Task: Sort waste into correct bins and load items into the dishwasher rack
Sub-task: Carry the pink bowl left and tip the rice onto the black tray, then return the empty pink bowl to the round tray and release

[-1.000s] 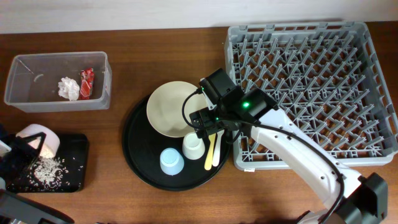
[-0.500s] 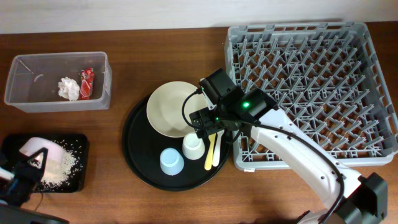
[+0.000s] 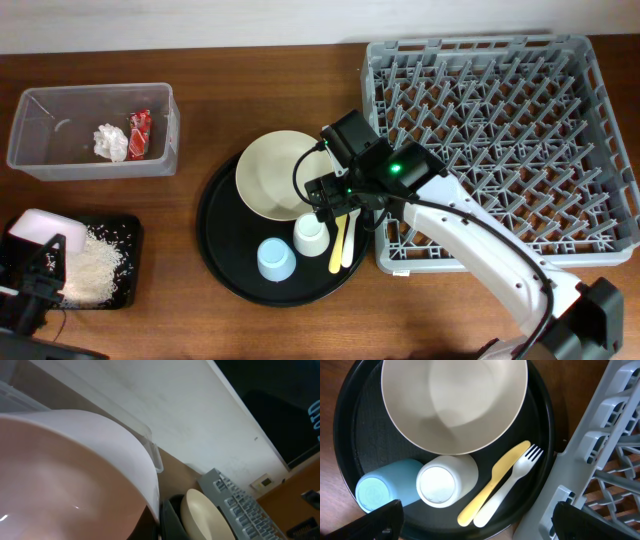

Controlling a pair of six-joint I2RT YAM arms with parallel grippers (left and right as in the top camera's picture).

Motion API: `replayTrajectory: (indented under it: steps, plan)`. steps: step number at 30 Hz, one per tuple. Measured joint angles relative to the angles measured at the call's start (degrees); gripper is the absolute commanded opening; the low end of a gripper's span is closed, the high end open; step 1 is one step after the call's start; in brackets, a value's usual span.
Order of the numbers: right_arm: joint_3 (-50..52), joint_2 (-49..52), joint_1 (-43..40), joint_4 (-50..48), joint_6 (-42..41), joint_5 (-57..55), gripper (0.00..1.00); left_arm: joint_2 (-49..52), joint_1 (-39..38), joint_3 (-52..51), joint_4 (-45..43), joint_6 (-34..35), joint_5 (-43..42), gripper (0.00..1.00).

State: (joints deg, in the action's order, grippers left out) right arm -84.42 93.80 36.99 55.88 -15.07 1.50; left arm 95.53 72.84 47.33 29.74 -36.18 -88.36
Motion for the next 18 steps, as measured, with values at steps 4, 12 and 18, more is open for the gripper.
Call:
replayTrajectory:
  steps: [4, 12, 18]
  plan:
    - [0.0, 0.0, 0.0, 0.0, 0.0, 0.0, 0.98, 0.5, -1.8, 0.0, -0.6, 0.1, 0.2, 0.01]
    - [0.0, 0.0, 0.0, 0.0, 0.0, 0.0, 0.98, 0.5, -4.0, -0.1, -6.3, 8.2, 4.1, 0.05]
    - [0.0, 0.0, 0.0, 0.0, 0.0, 0.0, 0.98, 0.5, -7.1, -0.3, -11.9, 15.0, 8.0, 0.01]
